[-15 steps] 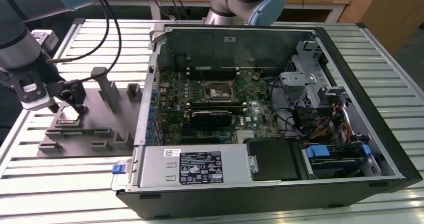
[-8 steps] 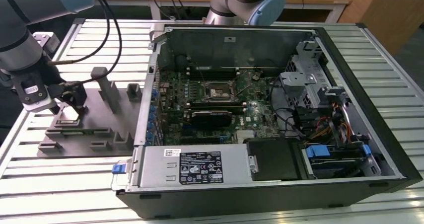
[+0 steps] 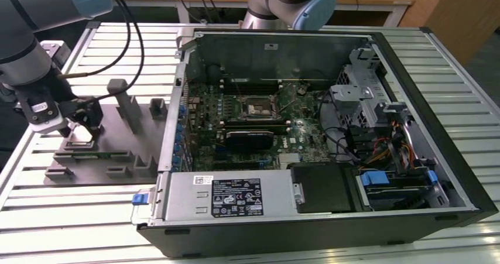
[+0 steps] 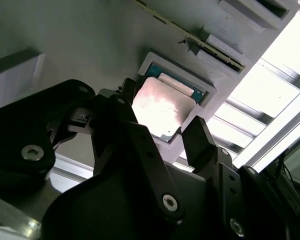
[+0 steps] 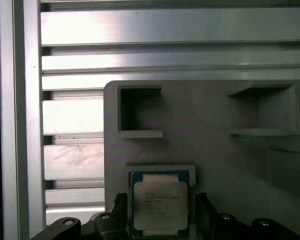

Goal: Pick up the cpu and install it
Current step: 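Pick up the cpu and move it towards the insertion slot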

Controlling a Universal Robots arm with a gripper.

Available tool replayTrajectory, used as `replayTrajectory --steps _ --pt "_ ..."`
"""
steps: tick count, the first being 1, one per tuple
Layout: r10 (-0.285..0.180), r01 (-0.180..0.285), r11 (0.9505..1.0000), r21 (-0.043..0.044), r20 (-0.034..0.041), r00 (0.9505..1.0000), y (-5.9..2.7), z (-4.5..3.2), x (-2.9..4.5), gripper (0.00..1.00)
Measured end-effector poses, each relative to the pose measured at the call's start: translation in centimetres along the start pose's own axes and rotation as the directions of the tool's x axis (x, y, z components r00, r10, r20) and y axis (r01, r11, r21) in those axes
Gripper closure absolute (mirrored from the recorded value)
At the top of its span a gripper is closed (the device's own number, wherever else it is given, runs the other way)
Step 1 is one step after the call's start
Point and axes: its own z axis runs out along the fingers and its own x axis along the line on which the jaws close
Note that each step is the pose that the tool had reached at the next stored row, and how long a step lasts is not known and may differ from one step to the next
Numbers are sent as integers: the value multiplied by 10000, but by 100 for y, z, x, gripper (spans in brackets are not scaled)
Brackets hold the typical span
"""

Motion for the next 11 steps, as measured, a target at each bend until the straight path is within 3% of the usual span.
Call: replayTrajectory --steps 11 --pt "-182 182 9998 19 -6 9998 0 34 0 35"
